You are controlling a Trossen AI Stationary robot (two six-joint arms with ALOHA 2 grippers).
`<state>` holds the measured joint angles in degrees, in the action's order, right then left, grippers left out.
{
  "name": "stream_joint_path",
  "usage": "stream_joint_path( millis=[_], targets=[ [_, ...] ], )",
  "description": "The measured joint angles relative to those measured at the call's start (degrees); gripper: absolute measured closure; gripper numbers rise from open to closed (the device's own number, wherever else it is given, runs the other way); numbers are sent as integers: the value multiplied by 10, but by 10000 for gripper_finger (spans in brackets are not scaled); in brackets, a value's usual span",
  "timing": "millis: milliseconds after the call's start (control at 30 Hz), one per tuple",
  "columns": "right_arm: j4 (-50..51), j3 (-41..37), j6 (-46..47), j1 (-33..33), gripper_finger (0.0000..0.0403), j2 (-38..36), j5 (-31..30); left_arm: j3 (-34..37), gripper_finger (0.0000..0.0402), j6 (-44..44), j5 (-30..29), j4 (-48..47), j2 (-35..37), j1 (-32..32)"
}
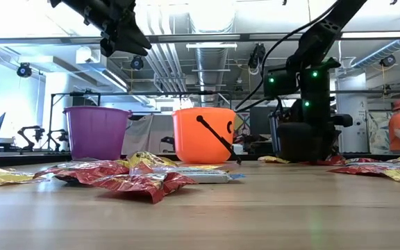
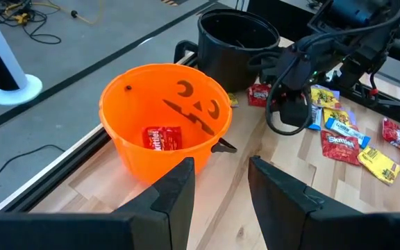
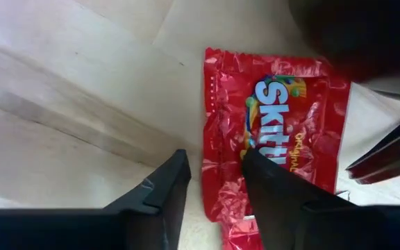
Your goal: Sort candy by brand, put in halloween buckets
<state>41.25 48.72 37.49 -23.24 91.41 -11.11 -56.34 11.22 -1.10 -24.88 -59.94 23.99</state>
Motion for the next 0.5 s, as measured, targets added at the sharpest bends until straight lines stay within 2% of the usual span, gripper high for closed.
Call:
stream_joint_path(
  millis=[333, 500],
  targets=[
    [0, -1, -9, 16, 380, -7, 43, 0, 281, -2, 0, 0, 0, 0],
    [-2, -1, -9, 44, 393, -16, 59, 0, 281, -5, -14, 0, 0, 0]
  ],
)
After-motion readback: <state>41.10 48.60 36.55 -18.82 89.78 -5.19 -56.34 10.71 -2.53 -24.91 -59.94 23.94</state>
